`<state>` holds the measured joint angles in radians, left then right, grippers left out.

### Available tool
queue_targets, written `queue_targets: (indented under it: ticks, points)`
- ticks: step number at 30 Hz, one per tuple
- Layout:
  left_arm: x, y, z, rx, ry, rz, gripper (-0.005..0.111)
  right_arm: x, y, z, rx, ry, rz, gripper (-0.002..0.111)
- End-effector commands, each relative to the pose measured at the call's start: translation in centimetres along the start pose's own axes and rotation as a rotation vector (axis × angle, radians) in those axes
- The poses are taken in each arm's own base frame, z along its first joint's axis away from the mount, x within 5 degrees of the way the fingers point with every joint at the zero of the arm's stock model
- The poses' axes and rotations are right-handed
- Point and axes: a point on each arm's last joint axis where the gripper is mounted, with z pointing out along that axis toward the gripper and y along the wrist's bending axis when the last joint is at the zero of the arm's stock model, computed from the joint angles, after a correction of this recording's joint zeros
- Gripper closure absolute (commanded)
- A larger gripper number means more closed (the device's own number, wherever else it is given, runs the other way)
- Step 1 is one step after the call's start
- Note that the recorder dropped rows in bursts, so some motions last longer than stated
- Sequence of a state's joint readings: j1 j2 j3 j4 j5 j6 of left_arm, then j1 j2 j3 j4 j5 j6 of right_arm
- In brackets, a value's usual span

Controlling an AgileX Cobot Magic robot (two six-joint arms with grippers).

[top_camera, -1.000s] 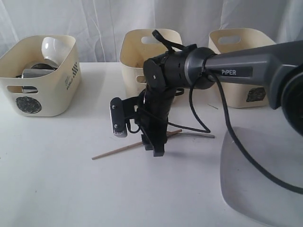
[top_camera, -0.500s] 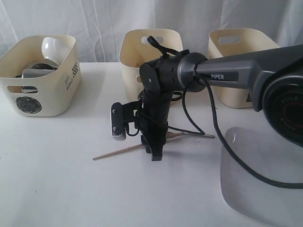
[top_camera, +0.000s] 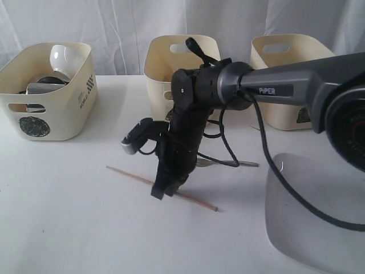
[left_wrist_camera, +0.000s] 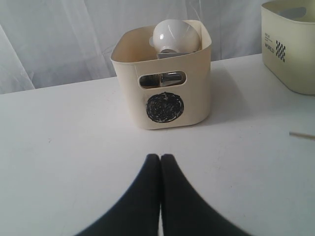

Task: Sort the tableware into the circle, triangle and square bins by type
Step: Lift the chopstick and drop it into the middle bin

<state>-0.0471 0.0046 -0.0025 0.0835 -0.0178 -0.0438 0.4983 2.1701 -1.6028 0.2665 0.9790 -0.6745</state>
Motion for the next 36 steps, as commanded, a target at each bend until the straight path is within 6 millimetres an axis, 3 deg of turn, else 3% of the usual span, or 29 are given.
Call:
queue_targets:
  ticks: [1, 8, 14, 17, 24, 27, 33, 36]
  points:
    - [0.0, 0.0, 0.0, 0.001, -0.006, -0.008, 0.107, 0.3, -0.6, -4.1, 0.087, -0.264, 0.249, 0.108]
    - [0.0, 0.0, 0.0, 0.001, -0.006, -0.008, 0.107, 3.7, -1.6, -7.7, 0.149, -0.545, 0.558, 0.108]
    - [0.0, 0.0, 0.0, 0.001, -0.006, -0.008, 0.107, 5.3, -3.7, -13.6, 0.323, -0.899, 0.762, 0.108]
    - [0.0, 0.0, 0.0, 0.001, -0.006, -0.008, 0.107, 5.7, -5.3, -15.6, 0.396, -1.027, 0.847, 0.108]
    - [0.0, 0.0, 0.0, 0.001, -0.006, -0.008, 0.107, 4.7, -8.9, -17.8, 0.409, -1.159, 0.958, 0.108]
    - [0.0, 0.0, 0.0, 0.001, -0.006, -0.008, 0.107, 3.0, -10.8, -18.1, 0.41, -1.203, 0.947, 0.108]
    - [0.0, 0.0, 0.0, 0.001, -0.006, -0.008, 0.107, -0.3, -15.0, -14.2, 0.391, -1.174, 0.915, 0.105]
    - [0.0, 0.0, 0.0, 0.001, -0.006, -0.008, 0.107, -1.2, -15.0, -12.6, 0.369, -1.092, 0.816, 0.07]
